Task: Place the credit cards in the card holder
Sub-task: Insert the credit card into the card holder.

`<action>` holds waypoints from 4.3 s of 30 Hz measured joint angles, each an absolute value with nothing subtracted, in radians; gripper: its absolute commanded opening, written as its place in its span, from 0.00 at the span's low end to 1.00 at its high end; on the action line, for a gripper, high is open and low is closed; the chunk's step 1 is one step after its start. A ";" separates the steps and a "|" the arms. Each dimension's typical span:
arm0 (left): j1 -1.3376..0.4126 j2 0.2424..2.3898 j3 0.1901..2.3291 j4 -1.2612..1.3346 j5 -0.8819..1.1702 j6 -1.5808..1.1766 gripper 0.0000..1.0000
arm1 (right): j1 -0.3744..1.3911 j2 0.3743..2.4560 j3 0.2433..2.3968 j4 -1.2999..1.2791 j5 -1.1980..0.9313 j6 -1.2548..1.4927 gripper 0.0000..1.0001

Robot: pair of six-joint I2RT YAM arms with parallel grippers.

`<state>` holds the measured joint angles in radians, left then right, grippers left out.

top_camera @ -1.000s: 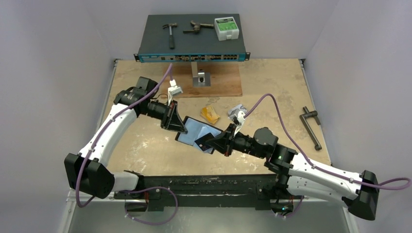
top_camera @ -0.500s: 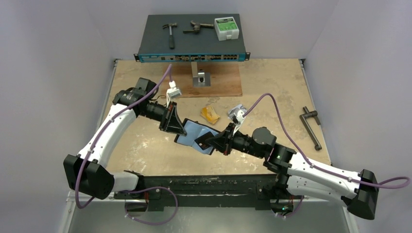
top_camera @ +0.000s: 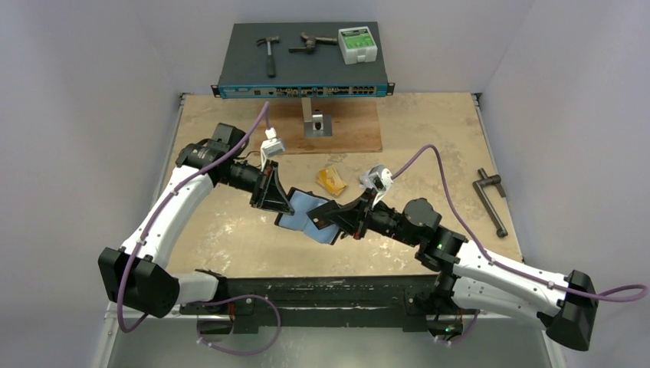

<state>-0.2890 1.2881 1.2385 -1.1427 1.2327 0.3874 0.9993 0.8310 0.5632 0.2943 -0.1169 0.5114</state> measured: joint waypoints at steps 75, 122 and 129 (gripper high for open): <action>-0.352 1.266 1.256 -1.196 1.230 0.499 0.04 | 0.969 1.025 0.613 0.389 -0.389 0.471 0.00; -0.520 1.640 0.852 -0.344 0.903 -0.025 0.05 | 0.835 1.468 0.319 0.722 -0.367 0.648 0.23; -0.531 1.644 0.836 -0.292 0.822 -0.094 0.04 | 0.812 1.479 0.335 0.645 -0.357 0.643 0.42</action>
<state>-0.5308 1.6440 0.8360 -0.2920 0.8215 -0.0940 0.8120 1.4788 0.3351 0.6445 -0.3573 0.6434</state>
